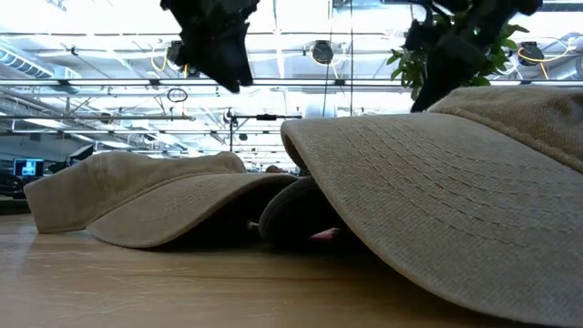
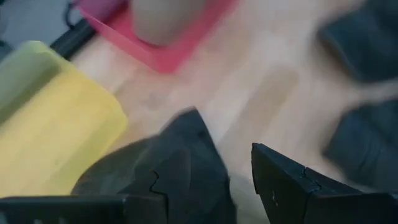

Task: Pick & Place hat
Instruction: Put the black cap into the yellow bin

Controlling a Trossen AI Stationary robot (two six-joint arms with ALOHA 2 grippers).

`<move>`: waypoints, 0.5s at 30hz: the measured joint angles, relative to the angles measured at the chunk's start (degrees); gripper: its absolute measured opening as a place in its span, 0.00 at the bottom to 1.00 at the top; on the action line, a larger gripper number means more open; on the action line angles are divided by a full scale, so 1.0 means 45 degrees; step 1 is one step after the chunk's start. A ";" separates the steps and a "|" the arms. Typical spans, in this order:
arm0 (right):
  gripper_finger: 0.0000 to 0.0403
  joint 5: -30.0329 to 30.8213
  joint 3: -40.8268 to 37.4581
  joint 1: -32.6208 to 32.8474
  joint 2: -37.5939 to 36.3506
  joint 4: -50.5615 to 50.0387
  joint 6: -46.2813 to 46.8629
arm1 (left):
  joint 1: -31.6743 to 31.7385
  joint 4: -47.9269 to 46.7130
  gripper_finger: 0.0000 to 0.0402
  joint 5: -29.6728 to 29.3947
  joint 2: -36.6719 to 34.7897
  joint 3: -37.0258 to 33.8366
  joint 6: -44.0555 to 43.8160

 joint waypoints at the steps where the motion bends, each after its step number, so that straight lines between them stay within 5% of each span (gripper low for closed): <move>1: 0.37 -0.0001 -0.0216 -0.0002 -0.0039 0.0092 0.0000 | 0.0000 0.0044 0.42 0.0306 0.0172 0.0000 0.0461; 7: 0.36 -0.0024 -0.1467 0.0000 -0.0369 0.0764 0.0373 | 0.0725 0.0000 0.42 0.2662 0.1041 0.0000 0.2311; 15: 0.36 -0.0039 -0.2399 0.0000 -0.0967 0.2337 0.1069 | 0.1975 -0.0411 0.42 0.3566 0.1751 0.0265 0.5410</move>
